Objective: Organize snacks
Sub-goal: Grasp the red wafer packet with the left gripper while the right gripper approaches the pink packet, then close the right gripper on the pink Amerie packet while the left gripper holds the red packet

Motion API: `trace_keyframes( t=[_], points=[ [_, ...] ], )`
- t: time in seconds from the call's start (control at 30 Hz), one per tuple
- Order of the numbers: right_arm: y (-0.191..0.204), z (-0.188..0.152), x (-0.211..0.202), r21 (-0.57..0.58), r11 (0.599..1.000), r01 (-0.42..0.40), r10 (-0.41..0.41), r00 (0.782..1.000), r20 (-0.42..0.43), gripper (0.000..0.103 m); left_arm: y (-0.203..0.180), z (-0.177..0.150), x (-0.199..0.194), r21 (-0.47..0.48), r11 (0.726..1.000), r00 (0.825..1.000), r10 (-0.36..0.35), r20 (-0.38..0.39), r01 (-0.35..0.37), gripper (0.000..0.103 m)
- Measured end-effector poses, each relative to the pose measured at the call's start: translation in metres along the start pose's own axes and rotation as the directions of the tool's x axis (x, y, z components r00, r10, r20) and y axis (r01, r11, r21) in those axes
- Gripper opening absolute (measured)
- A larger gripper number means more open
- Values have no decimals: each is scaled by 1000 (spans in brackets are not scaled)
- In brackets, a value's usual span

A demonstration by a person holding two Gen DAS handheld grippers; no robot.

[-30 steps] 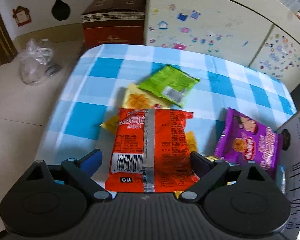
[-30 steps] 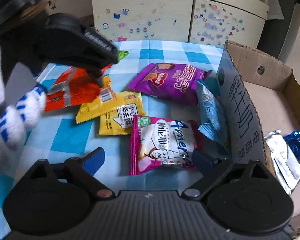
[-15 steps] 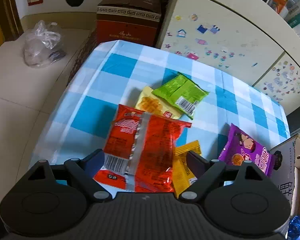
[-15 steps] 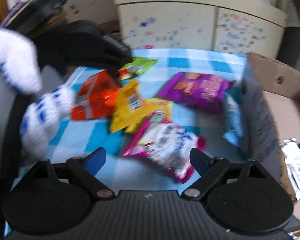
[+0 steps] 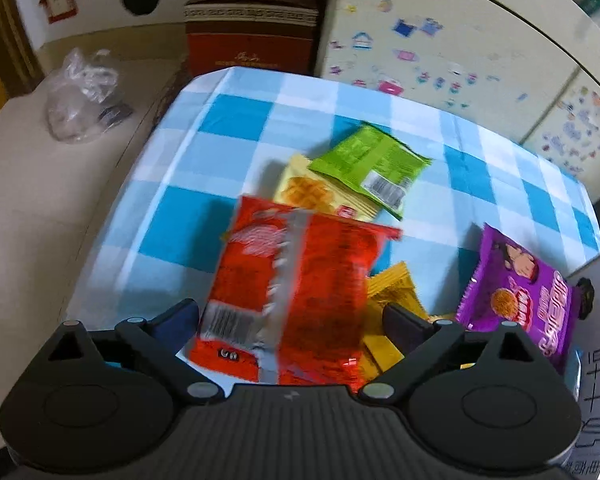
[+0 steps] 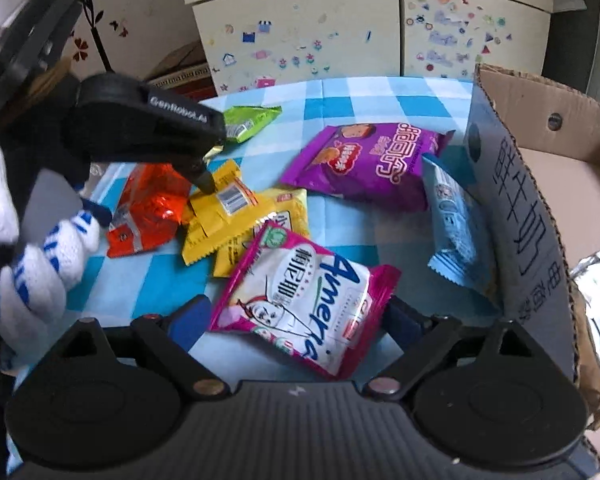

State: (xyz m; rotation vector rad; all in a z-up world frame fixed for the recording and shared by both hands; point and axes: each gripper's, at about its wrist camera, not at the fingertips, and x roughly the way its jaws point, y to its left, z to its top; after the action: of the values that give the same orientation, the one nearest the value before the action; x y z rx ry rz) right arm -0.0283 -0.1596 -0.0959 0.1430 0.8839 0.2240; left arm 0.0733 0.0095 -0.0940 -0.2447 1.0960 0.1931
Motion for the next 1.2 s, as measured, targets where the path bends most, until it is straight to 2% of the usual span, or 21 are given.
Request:
trace_keyframes(
  t=[0.33,0.5,0.63,0.77,0.9,1.2],
  points=[
    [2,1,7,-35,999,19,-18,1000,16,94,6,-7,5,-19,1000,999,17,28,-16,99],
    [1,3,4,-36,999,4,-3,1000,21,78,10,-8,3,-25,1000,999,-1,42,2,86],
    [4,3,1,-45,999,-14,15,1000,21,70,15,-10,-1,-46,999,999,-20,43,22,83],
    [8,3,-6,-71,997,-28,31,999,39,69,21,-16,-9,-41,999,999,-25,41,27,82],
    [10,4,-16,-85,996,-34,39,998,57,69,26,-22,-23,-34,999,997,-18,73,21,81],
    [5,1,-38,-95,995,-29,37,996,82,69,42,-45,-46,-67,997,995,-41,87,47,81]
  ],
)
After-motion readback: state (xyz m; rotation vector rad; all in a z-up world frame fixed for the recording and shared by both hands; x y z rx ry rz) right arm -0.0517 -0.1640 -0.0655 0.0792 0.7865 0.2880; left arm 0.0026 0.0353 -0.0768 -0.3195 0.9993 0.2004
